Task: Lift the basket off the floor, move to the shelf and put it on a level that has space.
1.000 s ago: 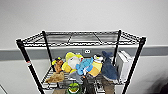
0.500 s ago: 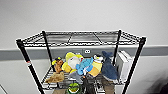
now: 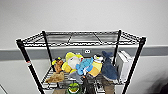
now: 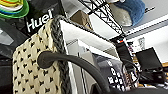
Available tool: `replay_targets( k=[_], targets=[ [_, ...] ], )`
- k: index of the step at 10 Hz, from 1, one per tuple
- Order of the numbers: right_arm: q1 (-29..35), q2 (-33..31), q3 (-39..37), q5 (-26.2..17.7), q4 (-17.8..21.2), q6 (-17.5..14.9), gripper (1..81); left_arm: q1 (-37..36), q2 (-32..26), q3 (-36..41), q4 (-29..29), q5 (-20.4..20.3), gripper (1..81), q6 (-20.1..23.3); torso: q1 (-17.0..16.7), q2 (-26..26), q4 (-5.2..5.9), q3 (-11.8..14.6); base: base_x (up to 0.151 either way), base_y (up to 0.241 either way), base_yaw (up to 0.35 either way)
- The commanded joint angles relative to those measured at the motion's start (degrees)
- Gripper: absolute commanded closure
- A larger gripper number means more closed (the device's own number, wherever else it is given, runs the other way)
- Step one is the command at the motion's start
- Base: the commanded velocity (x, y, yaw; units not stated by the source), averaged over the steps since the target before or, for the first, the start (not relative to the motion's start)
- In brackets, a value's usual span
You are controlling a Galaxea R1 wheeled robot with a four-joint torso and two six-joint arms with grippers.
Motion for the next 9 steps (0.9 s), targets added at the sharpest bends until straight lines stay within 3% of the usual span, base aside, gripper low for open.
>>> replay_targets(
  k=[1,3,9],
  targets=[
    [7.6,-2.6,6.6,1.3,0.1,0.3,81.1,-8.8,-4.2,7.3,1.0,0.1,81.1,0.2,0.0,0.0,0.0,0.0,0.0,0.0,0.0],
    [8.7,-2.8,9.1,3.4,0.1,0.2,81.1,-10.3,-5.7,9.7,1.0,0.1,81.1,0.1,0.0,0.0,0.0,0.0,0.0,0.0,0.0],
    [11.9,-8.0,16.7,3.8,0.1,0.4,81.1,-12.5,-9.8,17.2,1.1,-1.1,81.1,0.1,0.0,0.0,0.0,0.0,0.0,0.0,0.0]
  ],
)
